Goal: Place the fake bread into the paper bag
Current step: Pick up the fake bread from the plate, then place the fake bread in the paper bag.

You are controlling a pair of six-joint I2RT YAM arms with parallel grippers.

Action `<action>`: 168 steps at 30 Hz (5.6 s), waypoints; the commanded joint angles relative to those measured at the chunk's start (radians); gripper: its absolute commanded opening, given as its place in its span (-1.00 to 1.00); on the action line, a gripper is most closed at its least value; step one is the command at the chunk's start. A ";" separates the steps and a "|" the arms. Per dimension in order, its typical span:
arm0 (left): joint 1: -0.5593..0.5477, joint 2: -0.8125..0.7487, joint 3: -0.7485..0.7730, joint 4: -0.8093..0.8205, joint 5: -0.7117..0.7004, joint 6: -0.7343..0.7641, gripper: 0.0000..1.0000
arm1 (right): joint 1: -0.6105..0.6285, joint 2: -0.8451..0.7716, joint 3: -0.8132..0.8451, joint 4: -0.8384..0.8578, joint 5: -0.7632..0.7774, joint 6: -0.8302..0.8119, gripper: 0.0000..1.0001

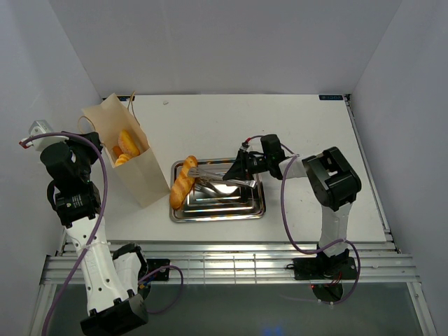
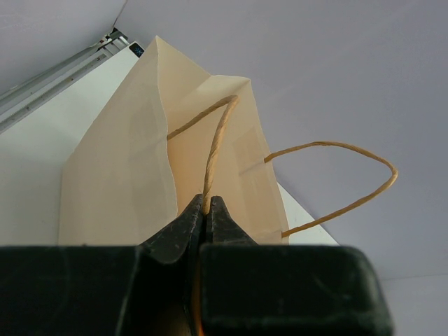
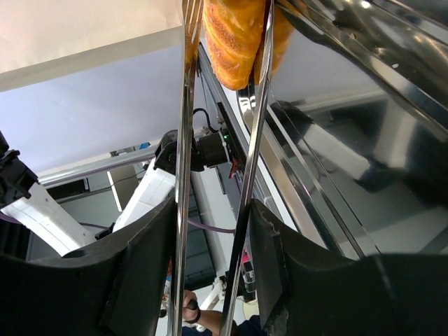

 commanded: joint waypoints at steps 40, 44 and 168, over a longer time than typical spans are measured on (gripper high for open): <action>0.000 -0.021 0.045 -0.017 -0.013 0.000 -1.00 | 0.073 -0.493 0.563 -0.669 0.315 -0.410 -0.85; 0.000 -0.022 0.054 -0.020 -0.013 0.000 -1.00 | 0.150 -0.470 0.721 -0.732 0.390 -0.472 -0.85; 0.000 -0.029 0.060 -0.020 0.002 -0.007 -1.00 | 0.458 -0.071 1.289 -1.084 0.518 -0.780 -0.12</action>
